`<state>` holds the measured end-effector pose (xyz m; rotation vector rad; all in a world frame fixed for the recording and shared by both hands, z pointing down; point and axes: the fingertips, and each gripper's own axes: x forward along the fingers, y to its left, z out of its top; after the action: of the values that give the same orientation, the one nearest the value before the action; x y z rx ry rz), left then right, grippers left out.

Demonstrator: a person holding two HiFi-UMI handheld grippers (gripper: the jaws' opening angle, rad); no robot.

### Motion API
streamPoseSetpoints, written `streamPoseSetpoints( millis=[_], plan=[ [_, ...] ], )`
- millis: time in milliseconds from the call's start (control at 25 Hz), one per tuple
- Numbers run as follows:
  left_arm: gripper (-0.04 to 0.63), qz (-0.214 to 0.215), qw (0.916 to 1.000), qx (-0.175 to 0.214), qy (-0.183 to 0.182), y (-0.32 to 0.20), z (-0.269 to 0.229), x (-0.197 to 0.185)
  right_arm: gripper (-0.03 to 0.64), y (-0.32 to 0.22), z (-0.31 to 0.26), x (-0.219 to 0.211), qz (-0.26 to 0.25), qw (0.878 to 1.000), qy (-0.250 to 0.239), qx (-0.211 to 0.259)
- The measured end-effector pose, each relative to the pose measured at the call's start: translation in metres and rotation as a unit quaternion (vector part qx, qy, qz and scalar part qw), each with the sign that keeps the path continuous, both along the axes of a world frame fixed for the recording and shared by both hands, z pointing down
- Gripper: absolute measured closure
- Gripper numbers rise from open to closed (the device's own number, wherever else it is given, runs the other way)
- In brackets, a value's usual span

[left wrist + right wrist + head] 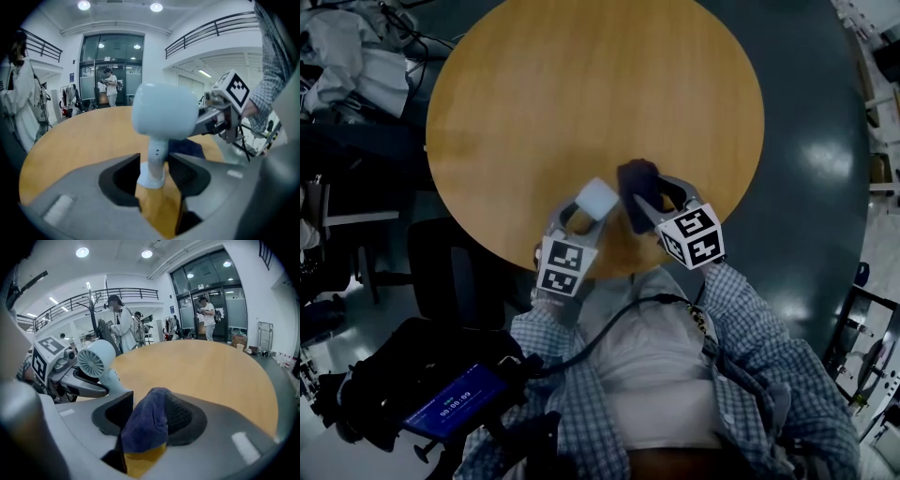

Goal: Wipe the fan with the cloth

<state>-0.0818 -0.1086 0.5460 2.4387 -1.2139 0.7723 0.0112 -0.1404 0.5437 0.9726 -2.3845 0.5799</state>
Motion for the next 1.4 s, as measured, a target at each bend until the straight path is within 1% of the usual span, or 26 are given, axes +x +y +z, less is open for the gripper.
streamPoseSetpoints(
  millis=[120,240,320,440,480,520,560,720,800,960,1160,1400],
  plan=[
    [0.422,-0.018,0.9998,0.011,0.002,0.002,-0.009,-0.008,0.462,-0.002,-0.018,0.005,0.004,1.0,-0.008,0.023],
    [0.43,-0.026,0.9993,0.029,0.0,0.006,-0.025,-0.019,0.527,-0.001,-0.042,0.003,0.008,0.999,-0.024,0.047],
    [0.467,-0.028,0.9987,0.042,-0.004,0.012,-0.039,-0.027,0.562,0.003,-0.06,0.001,0.014,0.997,-0.032,0.062],
    [0.514,-0.039,0.9974,0.06,-0.004,0.012,-0.049,-0.037,0.612,0.002,-0.07,0.002,0.025,0.996,-0.041,0.073],
    [0.533,-0.043,0.9969,0.066,-0.003,0.01,-0.051,-0.04,0.614,0.0,-0.072,0.003,0.027,0.996,-0.046,0.073],
    [0.574,-0.047,0.9962,0.074,-0.002,0.008,-0.053,-0.043,0.614,-0.002,-0.073,0.003,0.028,0.996,-0.051,0.074],
    [0.595,-0.05,0.9953,0.082,-0.002,0.005,-0.057,-0.047,0.614,-0.004,-0.075,0.002,0.028,0.995,-0.055,0.075],
    [0.595,-0.07,0.9908,0.115,0.013,-0.005,-0.076,-0.059,0.614,-0.008,-0.081,-0.001,0.021,0.995,-0.066,0.078],
    [0.595,-0.076,0.989,0.124,0.024,-0.006,-0.084,-0.062,0.614,-0.008,-0.083,-0.004,0.017,0.994,-0.075,0.078],
    [0.595,-0.073,0.9889,0.124,0.038,-0.001,-0.085,-0.059,0.612,-0.007,-0.079,-0.007,0.003,0.994,-0.074,0.078],
    [0.595,-0.073,0.9897,0.116,0.042,0.003,-0.08,-0.058,0.614,-0.005,-0.078,-0.013,-0.01,0.995,-0.07,0.077],
    [0.595,-0.078,0.9892,0.116,0.044,0.003,-0.08,-0.059,0.614,-0.003,-0.076,-0.014,-0.015,0.995,-0.064,0.074]
  ],
)
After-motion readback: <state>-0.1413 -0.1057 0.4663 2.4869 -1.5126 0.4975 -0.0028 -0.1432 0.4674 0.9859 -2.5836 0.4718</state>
